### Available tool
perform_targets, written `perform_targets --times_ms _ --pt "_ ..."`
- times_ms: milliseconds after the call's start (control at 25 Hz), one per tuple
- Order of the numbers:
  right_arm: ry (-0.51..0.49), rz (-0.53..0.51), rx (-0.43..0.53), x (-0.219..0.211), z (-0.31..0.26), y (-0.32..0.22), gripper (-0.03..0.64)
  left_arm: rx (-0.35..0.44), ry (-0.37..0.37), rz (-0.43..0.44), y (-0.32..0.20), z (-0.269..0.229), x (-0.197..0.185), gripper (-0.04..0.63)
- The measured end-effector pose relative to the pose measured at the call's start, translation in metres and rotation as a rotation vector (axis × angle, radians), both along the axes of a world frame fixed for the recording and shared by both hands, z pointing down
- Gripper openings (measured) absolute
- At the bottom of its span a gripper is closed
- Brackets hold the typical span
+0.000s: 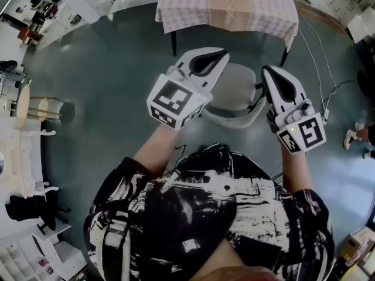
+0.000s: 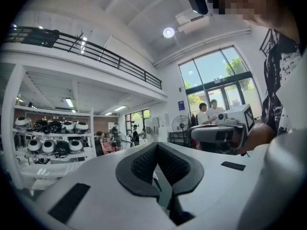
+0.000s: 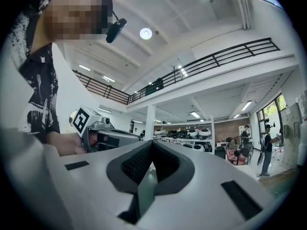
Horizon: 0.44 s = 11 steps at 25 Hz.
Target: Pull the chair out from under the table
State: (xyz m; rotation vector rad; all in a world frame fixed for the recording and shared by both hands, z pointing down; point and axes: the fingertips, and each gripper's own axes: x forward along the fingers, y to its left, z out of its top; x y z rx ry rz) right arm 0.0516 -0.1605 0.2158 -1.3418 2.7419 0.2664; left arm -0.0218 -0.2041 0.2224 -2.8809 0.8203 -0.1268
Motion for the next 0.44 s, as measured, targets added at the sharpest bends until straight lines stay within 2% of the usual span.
perform_targets --times_ms 440 --pt "-0.004 0.009 -0.002 -0.0011 -0.0019 0.0062 -0.002 -0.009 -0.001 0.006 0.0069 0.0008 -0.0018 0.0"
